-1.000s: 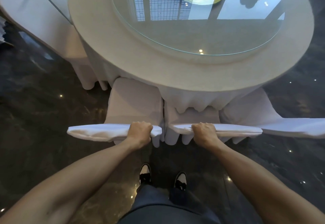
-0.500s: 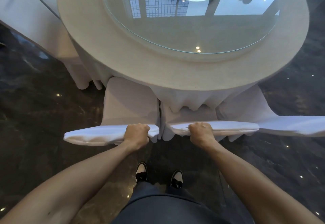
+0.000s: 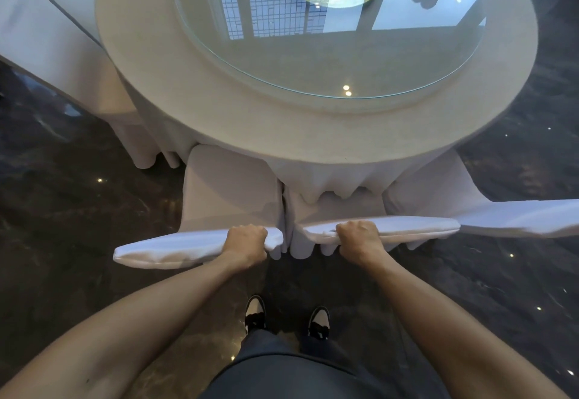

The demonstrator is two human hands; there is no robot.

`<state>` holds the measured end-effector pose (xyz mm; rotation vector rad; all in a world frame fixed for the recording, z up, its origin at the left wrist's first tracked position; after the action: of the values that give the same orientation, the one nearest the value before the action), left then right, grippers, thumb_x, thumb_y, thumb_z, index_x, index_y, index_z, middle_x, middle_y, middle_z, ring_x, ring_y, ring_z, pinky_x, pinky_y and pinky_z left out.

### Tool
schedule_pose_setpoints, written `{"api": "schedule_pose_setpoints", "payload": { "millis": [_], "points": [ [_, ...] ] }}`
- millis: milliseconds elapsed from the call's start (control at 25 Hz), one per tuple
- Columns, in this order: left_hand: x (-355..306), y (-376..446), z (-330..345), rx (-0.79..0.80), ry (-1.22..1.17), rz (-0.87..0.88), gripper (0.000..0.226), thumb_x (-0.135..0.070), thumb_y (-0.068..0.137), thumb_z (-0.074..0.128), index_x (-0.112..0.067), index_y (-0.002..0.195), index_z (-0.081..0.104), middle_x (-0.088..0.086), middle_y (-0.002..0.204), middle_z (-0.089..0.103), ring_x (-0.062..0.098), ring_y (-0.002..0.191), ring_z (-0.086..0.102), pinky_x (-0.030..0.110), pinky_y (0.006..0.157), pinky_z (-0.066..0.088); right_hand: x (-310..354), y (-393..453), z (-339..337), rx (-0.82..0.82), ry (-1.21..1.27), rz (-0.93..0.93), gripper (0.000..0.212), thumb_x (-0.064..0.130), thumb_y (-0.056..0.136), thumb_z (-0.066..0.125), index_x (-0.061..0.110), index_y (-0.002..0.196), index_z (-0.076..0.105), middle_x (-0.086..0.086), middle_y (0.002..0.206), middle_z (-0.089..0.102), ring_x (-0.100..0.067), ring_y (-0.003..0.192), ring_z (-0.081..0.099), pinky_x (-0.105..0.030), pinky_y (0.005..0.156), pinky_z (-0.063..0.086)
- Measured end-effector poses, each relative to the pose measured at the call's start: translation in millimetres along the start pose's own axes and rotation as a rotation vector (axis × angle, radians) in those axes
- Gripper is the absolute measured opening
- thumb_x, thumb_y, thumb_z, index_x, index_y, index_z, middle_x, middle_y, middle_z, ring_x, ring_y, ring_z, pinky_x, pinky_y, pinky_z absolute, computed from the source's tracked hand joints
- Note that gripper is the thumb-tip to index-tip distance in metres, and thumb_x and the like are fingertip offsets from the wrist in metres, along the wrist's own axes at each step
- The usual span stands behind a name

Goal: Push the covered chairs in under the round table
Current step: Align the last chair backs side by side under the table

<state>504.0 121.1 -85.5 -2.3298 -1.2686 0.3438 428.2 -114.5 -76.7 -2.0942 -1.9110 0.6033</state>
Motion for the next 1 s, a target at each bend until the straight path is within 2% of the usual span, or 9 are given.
{"api": "schedule_pose_setpoints", "payload": {
  "millis": [120, 240, 320, 400, 520, 640, 840, 920, 1000],
  "points": [
    [-10.9, 8.3, -4.8, 0.086, -0.082, 0.035, 0.037, -0.034, 0.078, 0.065, -0.018, 0.11, 0.061, 0.007, 0.113, 0.068, 0.031, 0.104, 0.064, 0.033, 0.073, 0.042, -5.5, -5.8, 1.2, -0.031, 0.079, -0.066, 0.026, 0.019, 0.083, 0.06, 0.021, 0.109, 0.062, -0.002, 0.102, 0.069, -0.024, 0.09, 0.065, -0.036, 0.072, 0.048],
    [-44.8, 23.4, -18.1, 0.112, -0.327, 0.134, 0.065, -0.041, 0.078, 0.066, -0.021, 0.138, 0.049, 0.006, 0.131, 0.063, 0.03, 0.115, 0.06, 0.039, 0.088, 0.051, -21.6, -12.8, 1.4, -0.108, 0.172, -0.162, 0.033, 0.023, 0.084, 0.059, 0.022, 0.116, 0.055, -0.001, 0.113, 0.066, -0.024, 0.098, 0.063, -0.036, 0.074, 0.047],
    [-91.6, 26.5, -33.8, 0.103, -0.393, 0.215, 0.079, -0.043, 0.081, 0.067, -0.023, 0.152, 0.036, 0.005, 0.141, 0.057, 0.027, 0.123, 0.056, 0.041, 0.097, 0.049, -51.8, -25.2, 4.0, -0.162, 0.188, -0.177, 0.041, 0.032, 0.083, 0.061, 0.02, 0.122, 0.056, -0.002, 0.12, 0.065, -0.025, 0.103, 0.062, -0.039, 0.084, 0.049],
    [-129.5, 28.7, -47.7, 0.079, -0.425, 0.28, 0.081, -0.043, 0.082, 0.068, -0.023, 0.154, 0.033, 0.004, 0.144, 0.053, 0.025, 0.126, 0.054, 0.04, 0.101, 0.047, -82.2, -32.1, 6.7, -0.207, 0.184, -0.183, 0.05, 0.039, 0.081, 0.065, 0.018, 0.126, 0.058, -0.003, 0.123, 0.066, -0.025, 0.107, 0.062, -0.039, 0.094, 0.047],
    [-195.8, 42.5, -60.1, 0.045, -0.434, 0.321, 0.071, -0.036, 0.078, 0.068, -0.025, 0.145, 0.047, 0.002, 0.132, 0.061, 0.023, 0.117, 0.059, 0.039, 0.095, 0.05, -157.5, -42.8, 22.6, -0.202, 0.207, -0.14, 0.049, 0.04, 0.08, 0.066, 0.017, 0.122, 0.06, -0.003, 0.118, 0.067, -0.026, 0.105, 0.062, -0.037, 0.095, 0.044],
    [-261.0, 55.4, -65.5, 0.038, -0.401, 0.28, 0.045, -0.033, 0.072, 0.065, -0.029, 0.117, 0.062, 0.0, 0.109, 0.069, 0.025, 0.103, 0.065, 0.036, 0.08, 0.053, -239.4, -56.7, 43.7, -0.17, 0.226, -0.105, 0.037, 0.039, 0.086, 0.061, 0.019, 0.117, 0.059, -0.003, 0.113, 0.067, -0.025, 0.101, 0.062, -0.035, 0.09, 0.045],
    [-349.8, 62.6, -76.9, -0.06, -0.287, 0.124, 0.035, -0.035, 0.079, 0.062, -0.027, 0.113, 0.06, 0.001, 0.112, 0.067, 0.027, 0.101, 0.064, 0.036, 0.08, 0.047, -354.6, -84.3, 61.0, -0.173, 0.235, -0.061, 0.044, 0.031, 0.088, 0.064, 0.015, 0.127, 0.057, -0.007, 0.123, 0.065, -0.028, 0.109, 0.06, -0.037, 0.097, 0.043],
    [-375.7, 64.3, -79.6, -0.07, -0.283, 0.084, 0.029, -0.032, 0.08, 0.059, -0.025, 0.108, 0.059, 0.002, 0.107, 0.067, 0.027, 0.096, 0.064, 0.037, 0.079, 0.048, -392.1, -90.5, 67.6, -0.143, 0.135, 0.008, 0.048, 0.034, 0.083, 0.065, 0.017, 0.127, 0.055, -0.005, 0.124, 0.063, -0.027, 0.112, 0.057, -0.042, 0.107, 0.035],
    [-397.0, 69.1, -82.4, -0.072, -0.25, 0.061, 0.024, -0.028, 0.081, 0.058, -0.022, 0.104, 0.057, 0.004, 0.105, 0.067, 0.028, 0.095, 0.063, 0.037, 0.076, 0.045, -423.8, -98.5, 75.9, -0.091, 0.044, 0.076, 0.047, 0.036, 0.079, 0.066, 0.021, 0.122, 0.055, -0.002, 0.12, 0.061, -0.026, 0.115, 0.054, -0.052, 0.113, 0.024]
  ]
}}
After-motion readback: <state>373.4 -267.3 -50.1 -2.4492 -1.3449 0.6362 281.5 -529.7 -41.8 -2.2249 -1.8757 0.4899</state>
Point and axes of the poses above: each hand's wrist, its own y-axis towards the middle knuckle, its own z-axis out of the palm, x = y × z, the point moved 3 cm from there along y, towards the middle knuckle
